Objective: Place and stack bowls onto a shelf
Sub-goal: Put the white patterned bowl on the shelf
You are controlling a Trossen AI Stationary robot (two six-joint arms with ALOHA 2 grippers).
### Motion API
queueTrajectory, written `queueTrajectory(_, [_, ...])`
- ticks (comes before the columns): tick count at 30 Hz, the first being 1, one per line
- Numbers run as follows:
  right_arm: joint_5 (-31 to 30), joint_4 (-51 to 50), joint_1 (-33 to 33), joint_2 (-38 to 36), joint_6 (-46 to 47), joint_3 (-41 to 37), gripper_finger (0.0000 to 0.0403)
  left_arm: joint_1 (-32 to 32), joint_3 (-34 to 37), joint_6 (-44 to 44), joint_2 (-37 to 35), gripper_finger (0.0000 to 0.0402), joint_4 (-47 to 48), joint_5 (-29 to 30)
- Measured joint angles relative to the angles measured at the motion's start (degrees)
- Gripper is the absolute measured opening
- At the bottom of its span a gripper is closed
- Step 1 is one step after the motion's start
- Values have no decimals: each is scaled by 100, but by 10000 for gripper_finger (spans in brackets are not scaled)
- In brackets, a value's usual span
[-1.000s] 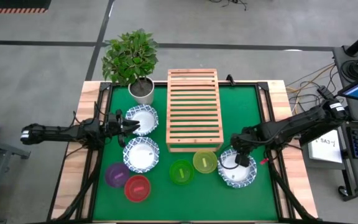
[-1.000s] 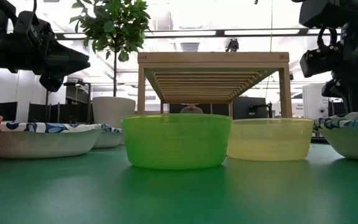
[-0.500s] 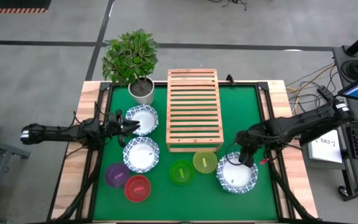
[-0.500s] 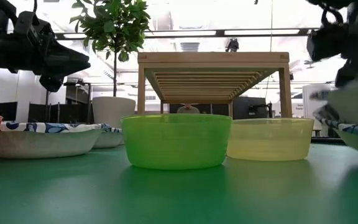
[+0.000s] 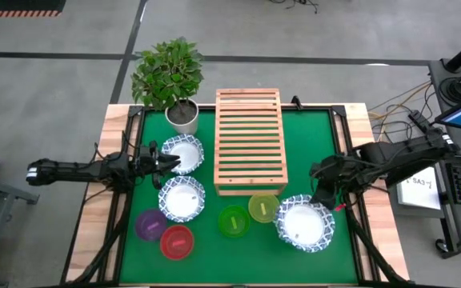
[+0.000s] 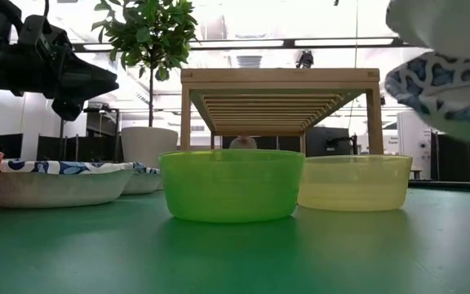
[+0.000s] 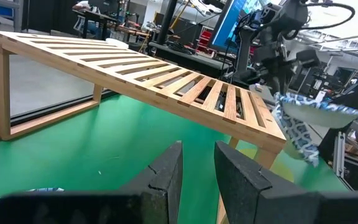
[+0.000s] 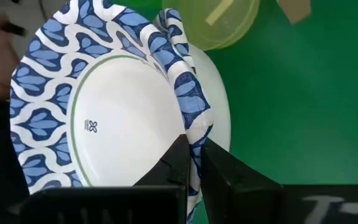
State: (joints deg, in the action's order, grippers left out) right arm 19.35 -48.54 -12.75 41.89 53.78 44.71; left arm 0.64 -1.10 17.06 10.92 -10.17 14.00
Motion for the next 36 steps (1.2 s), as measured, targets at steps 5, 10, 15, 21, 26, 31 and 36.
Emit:
queueTrajectory(5, [-336, -302, 0, -46, 238, -24, 13, 0, 0, 0, 0, 76, 0, 0])
queueTrajectory(10, [-895, -434, 2, 206, -26, -95, 22, 0, 0, 0, 0, 76, 0, 0])
queueTrajectory(15, [-1301, -649, 2, 595, -166, -120, 49, -1, 0, 0, 0, 76, 2, -1])
queueTrajectory(21, [-1355, -861, 0, 903, -382, -98, 69, -2, 0, 0, 0, 76, 2, 0])
queueTrajectory(26, [-1197, -838, 2, 816, -105, 49, 70, 0, 0, 0, 0, 76, 2, 0])
queueTrajectory(31, [-1118, -843, 2, 601, 389, 115, 70, -1, 0, 0, 0, 76, 0, 0])
queueTrajectory(36, [-1399, -843, 2, 486, 370, 105, 70, -2, 0, 2, 0, 76, 0, 0])
